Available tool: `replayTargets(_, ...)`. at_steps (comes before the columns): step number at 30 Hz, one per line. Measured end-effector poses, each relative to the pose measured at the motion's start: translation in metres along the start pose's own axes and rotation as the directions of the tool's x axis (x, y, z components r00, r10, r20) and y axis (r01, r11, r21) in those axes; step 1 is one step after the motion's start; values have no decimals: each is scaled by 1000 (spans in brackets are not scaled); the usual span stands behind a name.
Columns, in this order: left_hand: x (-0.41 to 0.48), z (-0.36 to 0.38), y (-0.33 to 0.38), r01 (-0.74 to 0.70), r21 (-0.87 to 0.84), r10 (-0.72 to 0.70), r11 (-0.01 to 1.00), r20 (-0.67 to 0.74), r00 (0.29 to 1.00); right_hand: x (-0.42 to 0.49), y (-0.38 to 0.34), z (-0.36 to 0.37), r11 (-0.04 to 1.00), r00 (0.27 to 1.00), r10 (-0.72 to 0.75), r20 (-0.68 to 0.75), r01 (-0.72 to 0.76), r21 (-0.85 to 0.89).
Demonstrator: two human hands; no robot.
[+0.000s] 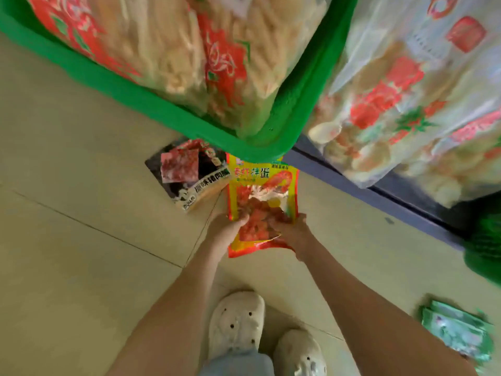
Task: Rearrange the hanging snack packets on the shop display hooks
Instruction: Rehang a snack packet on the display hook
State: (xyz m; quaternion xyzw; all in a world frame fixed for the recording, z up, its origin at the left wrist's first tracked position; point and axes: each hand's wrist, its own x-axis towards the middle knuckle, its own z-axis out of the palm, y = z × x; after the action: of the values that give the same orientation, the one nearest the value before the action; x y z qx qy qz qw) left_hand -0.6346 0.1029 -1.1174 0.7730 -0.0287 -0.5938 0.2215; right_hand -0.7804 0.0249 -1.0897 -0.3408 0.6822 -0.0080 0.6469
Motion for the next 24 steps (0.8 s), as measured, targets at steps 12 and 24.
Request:
replayTargets(12, -346, -71, 75, 184, -152, -128, 971, 318, 940, -305, -65, -62, 982, 979, 169, 111, -157, -108)
replayTargets(24, -635, -170, 224, -204, -438, 236, 876, 17, 972, -636, -311, -69, 937, 872, -350, 344, 330, 115)
